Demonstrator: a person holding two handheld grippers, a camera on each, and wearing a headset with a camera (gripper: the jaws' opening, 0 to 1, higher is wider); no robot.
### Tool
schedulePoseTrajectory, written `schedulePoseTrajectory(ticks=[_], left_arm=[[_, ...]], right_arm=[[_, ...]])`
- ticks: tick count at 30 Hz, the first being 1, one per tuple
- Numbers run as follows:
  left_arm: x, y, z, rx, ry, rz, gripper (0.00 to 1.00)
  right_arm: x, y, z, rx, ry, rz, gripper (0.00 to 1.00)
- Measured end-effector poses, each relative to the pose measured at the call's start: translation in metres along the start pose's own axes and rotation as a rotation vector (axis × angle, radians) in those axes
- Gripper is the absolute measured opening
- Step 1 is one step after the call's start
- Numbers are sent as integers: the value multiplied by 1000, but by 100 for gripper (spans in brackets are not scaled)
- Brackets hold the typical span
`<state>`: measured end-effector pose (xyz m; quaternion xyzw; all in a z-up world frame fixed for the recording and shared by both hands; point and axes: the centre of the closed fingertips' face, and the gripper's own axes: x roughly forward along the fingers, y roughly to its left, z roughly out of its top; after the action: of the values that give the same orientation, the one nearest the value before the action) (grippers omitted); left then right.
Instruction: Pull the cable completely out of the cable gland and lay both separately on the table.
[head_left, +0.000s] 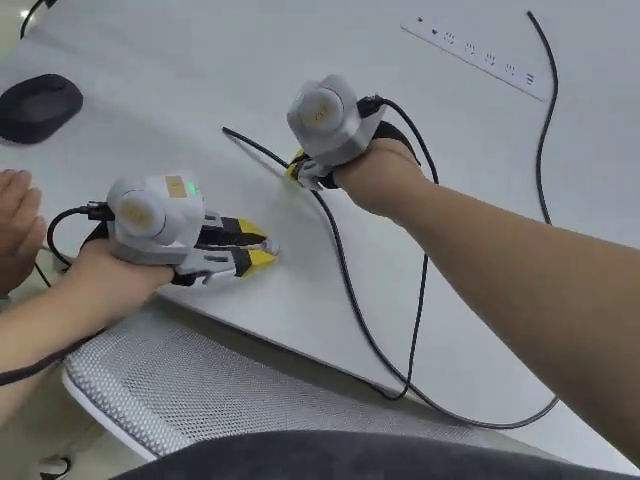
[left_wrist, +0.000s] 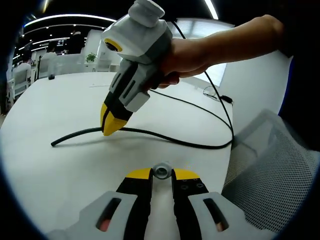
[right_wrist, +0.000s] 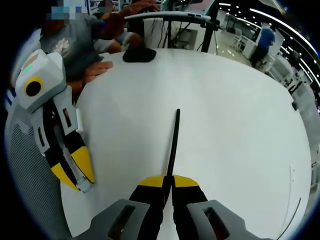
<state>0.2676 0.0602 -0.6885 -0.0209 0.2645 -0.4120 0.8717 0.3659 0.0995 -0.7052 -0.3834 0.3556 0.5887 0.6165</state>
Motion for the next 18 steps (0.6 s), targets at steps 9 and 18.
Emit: schedulePoseTrajectory(ticks=[9,18], left_arm=[[4,5,-6,6,26,5,16],[8,5,-15,67,70,3,16]], right_arm=[[7,-3,-4,2,-4,0,0],[8,-5,-2,-44,-11,-14,1]])
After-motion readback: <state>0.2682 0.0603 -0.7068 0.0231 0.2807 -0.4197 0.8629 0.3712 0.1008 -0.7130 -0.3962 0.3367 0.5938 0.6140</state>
